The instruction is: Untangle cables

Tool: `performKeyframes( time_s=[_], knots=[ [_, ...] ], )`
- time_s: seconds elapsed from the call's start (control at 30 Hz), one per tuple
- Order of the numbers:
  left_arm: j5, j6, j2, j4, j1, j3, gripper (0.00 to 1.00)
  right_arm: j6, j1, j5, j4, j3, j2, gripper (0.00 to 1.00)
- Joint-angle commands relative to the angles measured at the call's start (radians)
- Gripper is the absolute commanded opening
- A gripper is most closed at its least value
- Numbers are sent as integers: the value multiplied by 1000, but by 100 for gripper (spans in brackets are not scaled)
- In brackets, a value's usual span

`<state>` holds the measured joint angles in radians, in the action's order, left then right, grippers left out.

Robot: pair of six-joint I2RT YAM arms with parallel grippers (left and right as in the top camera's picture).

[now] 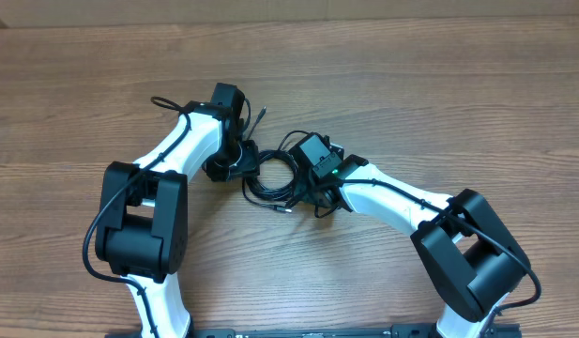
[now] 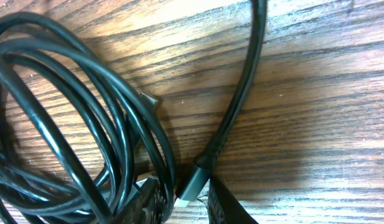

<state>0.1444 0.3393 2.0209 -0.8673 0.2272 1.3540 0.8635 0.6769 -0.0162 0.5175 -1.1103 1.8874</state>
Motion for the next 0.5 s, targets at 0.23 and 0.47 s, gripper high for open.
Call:
performKeyframes(
  time_s=[0.23,0.47],
  knots=[
    [314,-249,14,-88,-93,35,58,4,3,-35,6,17,-27,22],
    [320,-238,14,-130,-124,19,47,4,3,-35,3,17,-27,23]
  ],
)
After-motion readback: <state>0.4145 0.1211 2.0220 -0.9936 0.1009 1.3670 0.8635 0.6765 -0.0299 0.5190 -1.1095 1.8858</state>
